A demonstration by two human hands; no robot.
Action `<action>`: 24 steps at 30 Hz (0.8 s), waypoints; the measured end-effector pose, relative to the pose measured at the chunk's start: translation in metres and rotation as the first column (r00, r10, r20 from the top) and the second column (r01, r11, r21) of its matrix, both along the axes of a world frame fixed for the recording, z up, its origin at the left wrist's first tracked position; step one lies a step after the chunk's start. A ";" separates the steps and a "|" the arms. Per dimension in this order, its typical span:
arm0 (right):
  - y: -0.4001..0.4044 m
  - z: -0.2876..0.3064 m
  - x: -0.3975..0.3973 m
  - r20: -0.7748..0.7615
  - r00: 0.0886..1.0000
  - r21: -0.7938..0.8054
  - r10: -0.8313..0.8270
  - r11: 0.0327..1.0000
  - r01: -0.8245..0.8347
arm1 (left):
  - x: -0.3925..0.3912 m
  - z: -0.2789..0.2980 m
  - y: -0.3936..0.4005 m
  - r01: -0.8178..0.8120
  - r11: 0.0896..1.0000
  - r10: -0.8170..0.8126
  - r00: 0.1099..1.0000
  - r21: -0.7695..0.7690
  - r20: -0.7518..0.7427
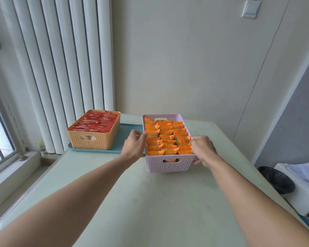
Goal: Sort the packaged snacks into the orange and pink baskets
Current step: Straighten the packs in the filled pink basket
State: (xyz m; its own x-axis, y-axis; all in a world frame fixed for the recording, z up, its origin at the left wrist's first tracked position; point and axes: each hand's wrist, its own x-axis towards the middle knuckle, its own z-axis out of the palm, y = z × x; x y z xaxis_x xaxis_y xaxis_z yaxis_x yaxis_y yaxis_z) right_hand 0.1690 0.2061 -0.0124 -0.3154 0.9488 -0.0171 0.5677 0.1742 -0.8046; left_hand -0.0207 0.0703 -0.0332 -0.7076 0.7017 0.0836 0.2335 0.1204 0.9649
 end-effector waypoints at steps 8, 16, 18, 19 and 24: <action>0.015 0.030 -0.096 -0.150 0.988 -0.165 0.030 0.985 -0.055 | -0.134 -0.012 -0.034 -0.341 0.827 -0.119 0.670 -0.446 -0.733; 0.017 0.015 -0.167 -0.079 0.997 -0.201 0.009 0.979 -0.025 | -0.169 -0.046 -0.047 -0.311 0.852 -0.256 0.453 -0.420 -0.854; 0.019 0.009 -0.176 -0.045 0.999 -0.193 -0.008 0.981 0.000 | -0.171 -0.048 -0.047 -0.299 0.860 -0.244 0.470 -0.413 -0.848; 0.020 0.005 -0.180 -0.026 1.000 -0.191 -0.007 0.982 0.002 | -0.172 -0.050 -0.047 -0.289 0.866 -0.240 0.478 -0.409 -0.845; 0.026 -0.013 -0.193 -0.016 1.000 -0.227 0.026 0.974 -0.029 | -0.175 -0.057 -0.047 -0.247 0.893 -0.217 0.494 -0.375 -0.842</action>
